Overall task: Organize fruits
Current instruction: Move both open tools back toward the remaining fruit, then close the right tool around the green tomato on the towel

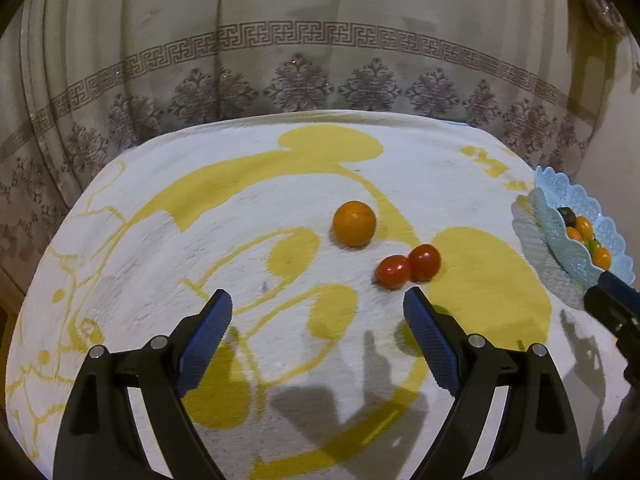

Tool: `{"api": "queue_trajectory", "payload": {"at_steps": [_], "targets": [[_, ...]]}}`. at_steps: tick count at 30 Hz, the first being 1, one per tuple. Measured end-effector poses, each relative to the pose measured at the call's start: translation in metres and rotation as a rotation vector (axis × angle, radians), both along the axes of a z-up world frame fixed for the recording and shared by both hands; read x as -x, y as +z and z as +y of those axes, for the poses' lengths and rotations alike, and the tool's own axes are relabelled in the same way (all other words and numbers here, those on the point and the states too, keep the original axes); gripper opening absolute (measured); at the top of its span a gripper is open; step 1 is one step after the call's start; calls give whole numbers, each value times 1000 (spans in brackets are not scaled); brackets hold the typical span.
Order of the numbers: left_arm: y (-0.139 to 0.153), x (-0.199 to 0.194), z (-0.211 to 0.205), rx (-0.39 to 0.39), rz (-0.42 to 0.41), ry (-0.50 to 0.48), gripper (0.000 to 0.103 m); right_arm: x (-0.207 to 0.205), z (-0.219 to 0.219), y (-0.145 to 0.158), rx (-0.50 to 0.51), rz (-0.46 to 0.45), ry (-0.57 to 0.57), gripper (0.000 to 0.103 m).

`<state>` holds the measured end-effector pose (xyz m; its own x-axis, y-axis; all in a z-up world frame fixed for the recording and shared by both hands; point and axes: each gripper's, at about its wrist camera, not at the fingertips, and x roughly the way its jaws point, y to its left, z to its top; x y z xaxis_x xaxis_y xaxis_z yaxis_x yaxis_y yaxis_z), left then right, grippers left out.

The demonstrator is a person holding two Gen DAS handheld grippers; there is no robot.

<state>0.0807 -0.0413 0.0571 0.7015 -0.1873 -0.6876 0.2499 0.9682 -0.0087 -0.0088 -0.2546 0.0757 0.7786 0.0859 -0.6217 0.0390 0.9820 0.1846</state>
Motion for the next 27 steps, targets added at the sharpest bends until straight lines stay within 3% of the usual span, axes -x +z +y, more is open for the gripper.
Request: {"api": "queue_trajectory", "payload": {"at_steps": [14,18,21,27], "targets": [[-2,-6,22,-19,-18,75,87,-37,58,-17,-64,108,202,62],[-3,-8,27,-7,-11,88,87,-47,72,-25,-75,146,249,59],[-5,-8,28,-4,-8,89,87,-56,79,-31,-109,184,278,50],[-5,-8,29,6,-5,90,87,-69,88,-35,-94,193,280,48]]}}
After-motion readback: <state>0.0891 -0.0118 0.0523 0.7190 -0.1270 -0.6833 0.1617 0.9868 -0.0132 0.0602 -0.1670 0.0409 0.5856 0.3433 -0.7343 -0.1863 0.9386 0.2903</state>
